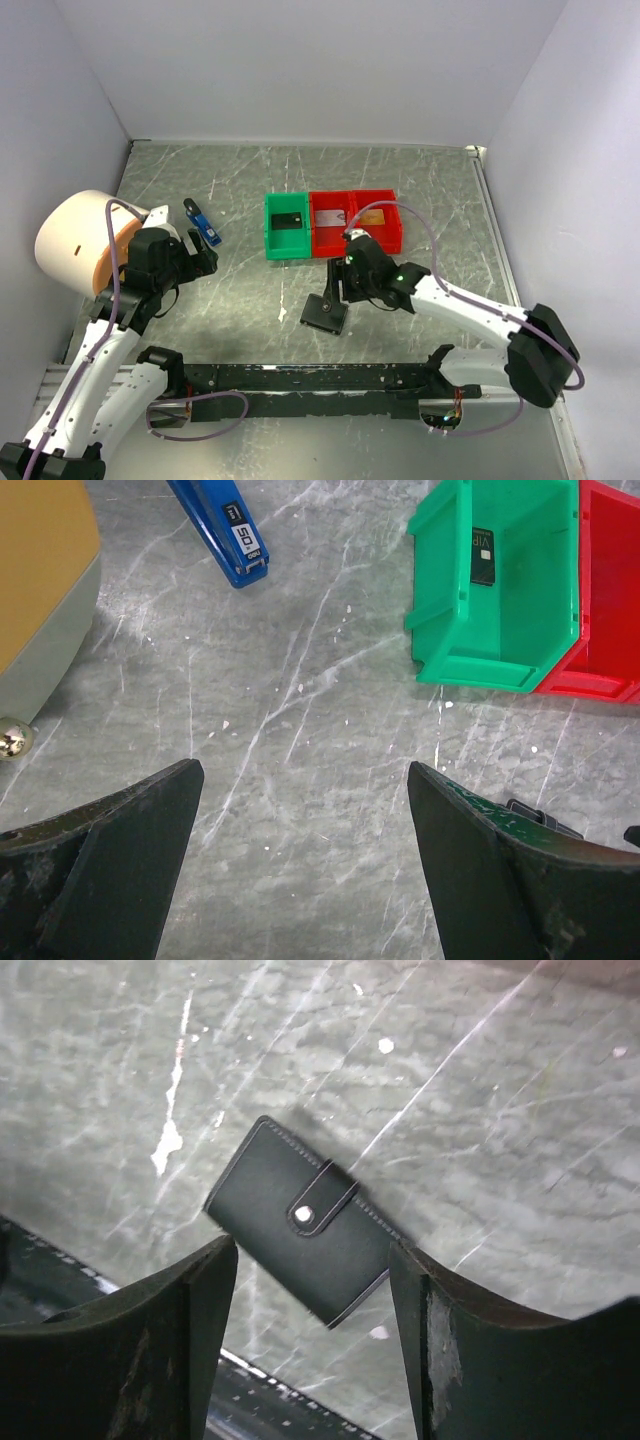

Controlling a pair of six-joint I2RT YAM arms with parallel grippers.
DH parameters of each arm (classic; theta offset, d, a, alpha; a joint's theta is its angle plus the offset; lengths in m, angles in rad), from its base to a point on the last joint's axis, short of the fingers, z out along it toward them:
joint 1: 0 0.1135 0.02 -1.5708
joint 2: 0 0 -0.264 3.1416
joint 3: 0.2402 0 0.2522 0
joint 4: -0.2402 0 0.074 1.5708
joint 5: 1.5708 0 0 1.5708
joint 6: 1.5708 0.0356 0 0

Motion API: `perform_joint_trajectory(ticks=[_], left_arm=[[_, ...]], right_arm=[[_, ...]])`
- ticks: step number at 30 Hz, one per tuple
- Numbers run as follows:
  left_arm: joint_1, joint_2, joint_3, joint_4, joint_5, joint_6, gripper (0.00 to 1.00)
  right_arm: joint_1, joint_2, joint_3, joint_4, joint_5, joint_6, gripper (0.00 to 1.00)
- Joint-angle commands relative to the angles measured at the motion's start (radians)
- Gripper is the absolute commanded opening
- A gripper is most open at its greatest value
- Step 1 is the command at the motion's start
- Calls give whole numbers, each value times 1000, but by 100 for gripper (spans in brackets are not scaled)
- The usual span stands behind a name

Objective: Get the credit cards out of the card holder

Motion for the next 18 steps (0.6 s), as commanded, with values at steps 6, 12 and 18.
perform_joint_trajectory(ticks=[6,12,18], left_arm=[[-8,-4,0,18,2,1,95],[-8,-9,-1,15,-10,-3,95],[-8,4,3,12,-13,-3,95]], right_arm=[[62,205,102,3,-16,-224,56],[94,265,153,17,23,-257,51],[124,352,159,-42,75,-279,44]])
